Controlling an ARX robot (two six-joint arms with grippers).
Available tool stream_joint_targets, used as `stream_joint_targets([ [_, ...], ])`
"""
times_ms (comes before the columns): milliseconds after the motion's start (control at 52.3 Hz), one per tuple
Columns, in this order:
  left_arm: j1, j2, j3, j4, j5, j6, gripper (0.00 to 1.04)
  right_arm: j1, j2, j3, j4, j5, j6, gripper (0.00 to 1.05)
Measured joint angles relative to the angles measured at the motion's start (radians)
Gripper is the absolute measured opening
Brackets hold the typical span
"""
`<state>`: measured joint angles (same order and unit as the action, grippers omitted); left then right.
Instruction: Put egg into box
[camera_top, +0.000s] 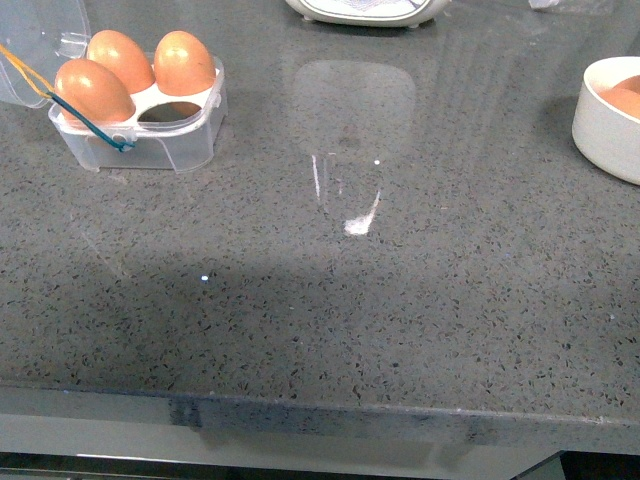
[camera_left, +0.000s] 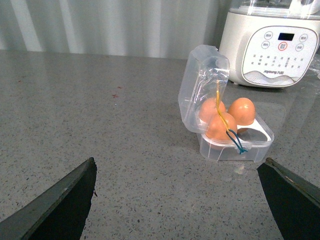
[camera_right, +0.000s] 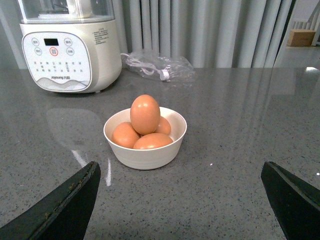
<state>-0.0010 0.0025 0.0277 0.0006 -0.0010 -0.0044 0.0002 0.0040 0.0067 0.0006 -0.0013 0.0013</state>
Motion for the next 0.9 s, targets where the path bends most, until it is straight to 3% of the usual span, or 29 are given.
stream_joint_targets([
  [899,0.000,0.000,0.000,0.000,0.000,0.000,0.98,0.000,0.000,0.000,0.000,0.000,0.000,0.98],
])
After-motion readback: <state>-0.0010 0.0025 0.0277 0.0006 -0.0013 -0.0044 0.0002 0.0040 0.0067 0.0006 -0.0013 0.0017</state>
